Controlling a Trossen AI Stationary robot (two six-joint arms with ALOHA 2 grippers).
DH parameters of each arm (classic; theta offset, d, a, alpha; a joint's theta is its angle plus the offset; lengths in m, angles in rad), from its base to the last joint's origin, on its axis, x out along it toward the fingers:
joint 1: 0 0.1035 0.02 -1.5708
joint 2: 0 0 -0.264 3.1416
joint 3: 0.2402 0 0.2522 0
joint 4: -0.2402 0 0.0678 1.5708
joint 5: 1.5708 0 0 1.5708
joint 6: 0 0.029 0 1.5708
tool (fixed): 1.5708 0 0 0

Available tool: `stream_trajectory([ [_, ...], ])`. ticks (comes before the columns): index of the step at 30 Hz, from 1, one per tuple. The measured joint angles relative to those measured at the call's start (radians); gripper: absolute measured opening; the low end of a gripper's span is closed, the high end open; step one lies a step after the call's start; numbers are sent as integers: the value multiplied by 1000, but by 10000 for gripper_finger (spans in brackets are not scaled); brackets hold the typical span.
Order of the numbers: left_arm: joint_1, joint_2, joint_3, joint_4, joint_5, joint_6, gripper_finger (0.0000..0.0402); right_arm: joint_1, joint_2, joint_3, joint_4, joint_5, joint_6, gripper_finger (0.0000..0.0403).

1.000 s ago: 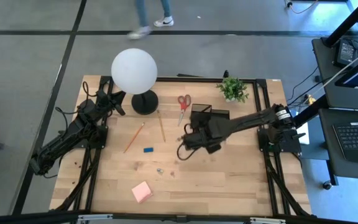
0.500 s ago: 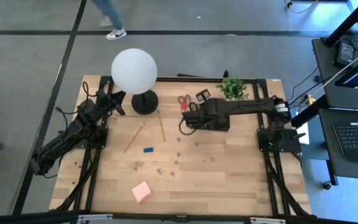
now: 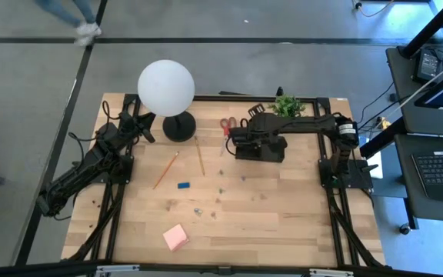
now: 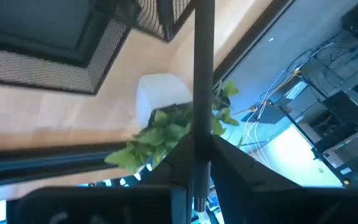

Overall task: Pick and place office supplies into organizer
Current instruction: Put the black pen into the black desk organizer

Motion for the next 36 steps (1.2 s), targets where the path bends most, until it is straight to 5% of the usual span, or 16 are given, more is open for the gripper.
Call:
stream_trajectory([
  [19, 0, 0, 0, 0, 0, 0, 33, 2, 7, -65, 348, -98, -133, 52],
  [36, 0, 0, 0, 0, 0, 0, 33, 3, 52, -65, 337, -100, -156, 52],
])
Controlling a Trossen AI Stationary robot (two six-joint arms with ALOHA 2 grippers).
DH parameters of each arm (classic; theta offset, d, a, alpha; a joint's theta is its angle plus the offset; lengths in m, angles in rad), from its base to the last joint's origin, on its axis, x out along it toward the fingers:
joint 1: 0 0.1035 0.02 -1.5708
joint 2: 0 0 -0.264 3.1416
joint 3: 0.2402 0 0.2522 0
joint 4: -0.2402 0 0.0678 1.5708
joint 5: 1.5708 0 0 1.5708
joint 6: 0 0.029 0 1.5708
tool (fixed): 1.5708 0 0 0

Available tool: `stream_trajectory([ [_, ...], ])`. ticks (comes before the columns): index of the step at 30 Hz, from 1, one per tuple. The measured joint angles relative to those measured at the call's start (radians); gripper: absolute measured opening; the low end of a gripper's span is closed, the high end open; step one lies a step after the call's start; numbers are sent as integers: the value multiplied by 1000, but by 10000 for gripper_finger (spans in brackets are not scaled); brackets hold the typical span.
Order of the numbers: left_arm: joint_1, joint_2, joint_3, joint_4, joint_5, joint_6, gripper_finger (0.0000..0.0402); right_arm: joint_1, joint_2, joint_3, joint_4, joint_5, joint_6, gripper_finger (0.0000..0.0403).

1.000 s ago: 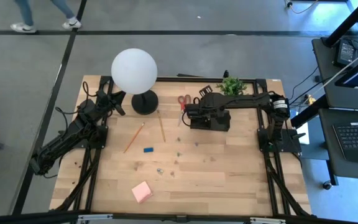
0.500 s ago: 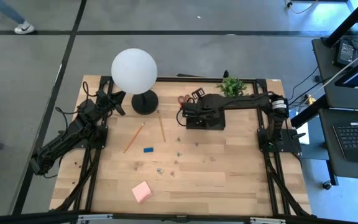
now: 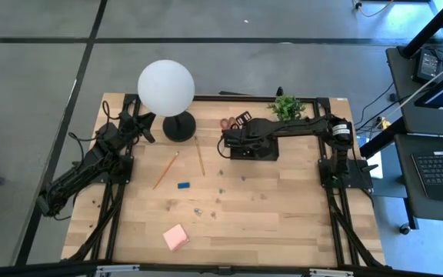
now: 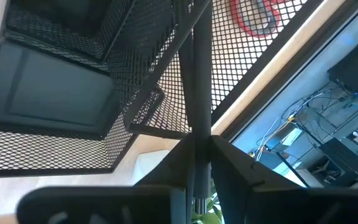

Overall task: Pick and place office supplies into organizer
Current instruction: Put the black pen into the black desk organizer, then put the blue clip binder into the black desk organizer

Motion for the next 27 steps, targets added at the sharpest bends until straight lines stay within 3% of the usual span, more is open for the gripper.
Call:
stream_trajectory([
  [6, 0, 0, 0, 0, 0, 0, 33, 0, 0, 0, 0, 0, -22, 55],
  [17, 0, 0, 0, 0, 0, 0, 33, 0, 0, 0, 0, 3, -21, 118],
  [27, 0, 0, 0, 0, 0, 0, 33, 10, 1, 47, -88, 11, 2, 122],
])
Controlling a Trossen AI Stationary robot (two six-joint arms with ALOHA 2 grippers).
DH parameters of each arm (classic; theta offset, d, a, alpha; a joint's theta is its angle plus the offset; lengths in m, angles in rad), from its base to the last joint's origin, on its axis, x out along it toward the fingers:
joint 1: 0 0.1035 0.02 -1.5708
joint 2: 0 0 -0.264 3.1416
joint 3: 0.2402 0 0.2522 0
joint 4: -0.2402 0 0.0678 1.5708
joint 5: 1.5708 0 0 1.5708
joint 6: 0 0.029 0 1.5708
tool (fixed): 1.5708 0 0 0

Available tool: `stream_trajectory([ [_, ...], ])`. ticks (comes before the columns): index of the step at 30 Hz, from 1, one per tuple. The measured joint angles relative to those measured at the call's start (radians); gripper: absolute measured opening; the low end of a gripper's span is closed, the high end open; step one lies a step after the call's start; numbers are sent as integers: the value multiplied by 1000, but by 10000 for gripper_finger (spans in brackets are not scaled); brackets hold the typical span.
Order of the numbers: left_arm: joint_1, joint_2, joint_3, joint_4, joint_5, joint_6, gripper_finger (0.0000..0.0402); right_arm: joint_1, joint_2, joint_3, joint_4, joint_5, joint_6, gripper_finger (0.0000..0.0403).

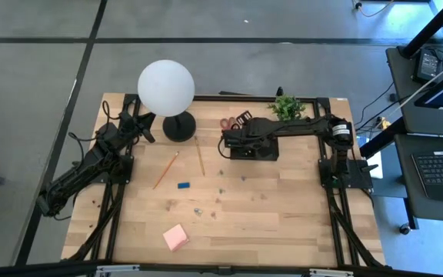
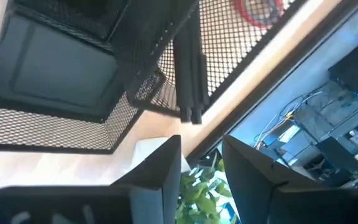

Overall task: Pick and place office supplies into organizer
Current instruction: Put the blue clip binder into the black desk organizer

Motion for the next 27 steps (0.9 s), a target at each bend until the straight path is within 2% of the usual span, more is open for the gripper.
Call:
stream_trajectory([
  [11, 0, 0, 0, 0, 0, 0, 33, 3, 0, 239, -110, -1, 153, 122],
  [13, 0, 0, 0, 0, 0, 0, 33, 6, 0, 297, -106, -29, 204, 122],
  [15, 0, 0, 0, 0, 1, -2, 33, 9, 0, 351, -99, -116, 245, 122],
  [19, 0, 0, 0, 0, 9, -2, 33, 18, 0, 448, -26, -362, 299, 122],
  [23, 0, 0, 0, 0, 9, -1, 33, 31, -1, 491, 121, -587, 324, 122],
  [27, 0, 0, 0, 0, 9, -1, 33, 51, -1, 484, 253, -727, 319, 122],
])
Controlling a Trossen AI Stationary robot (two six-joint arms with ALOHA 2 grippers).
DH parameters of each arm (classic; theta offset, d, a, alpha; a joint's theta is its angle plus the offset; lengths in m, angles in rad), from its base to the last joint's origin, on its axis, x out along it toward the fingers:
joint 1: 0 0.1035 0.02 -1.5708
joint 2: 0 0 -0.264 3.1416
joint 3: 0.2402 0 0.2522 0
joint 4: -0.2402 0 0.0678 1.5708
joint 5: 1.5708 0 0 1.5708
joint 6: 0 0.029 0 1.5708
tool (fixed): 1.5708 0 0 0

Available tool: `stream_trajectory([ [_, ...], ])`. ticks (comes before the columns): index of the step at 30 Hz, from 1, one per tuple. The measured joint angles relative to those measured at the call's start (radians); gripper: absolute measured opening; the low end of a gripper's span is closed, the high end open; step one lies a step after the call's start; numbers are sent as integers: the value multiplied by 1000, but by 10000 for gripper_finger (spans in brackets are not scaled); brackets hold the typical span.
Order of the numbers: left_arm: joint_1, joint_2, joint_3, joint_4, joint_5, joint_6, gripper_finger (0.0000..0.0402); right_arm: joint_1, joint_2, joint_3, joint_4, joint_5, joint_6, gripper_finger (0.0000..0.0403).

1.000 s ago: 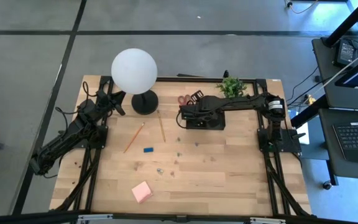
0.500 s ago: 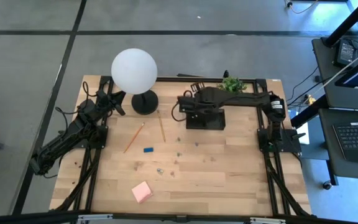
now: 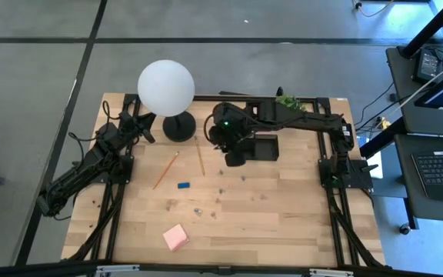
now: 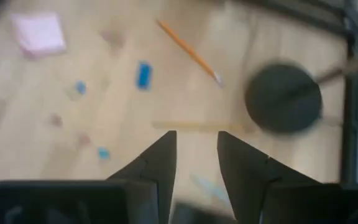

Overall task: Pick and place office supplies into organizer
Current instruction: Put the blue clip binder into the black desk organizer

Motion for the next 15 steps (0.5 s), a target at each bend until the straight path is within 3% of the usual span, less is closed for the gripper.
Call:
stream_trajectory([
  [6, 0, 0, 0, 0, 0, 0, 33, 28, 5, -108, 125, -86, -5, 122],
  [15, 0, 0, 0, 0, 0, 0, 33, 74, 6, -441, 407, -86, -48, 122],
])
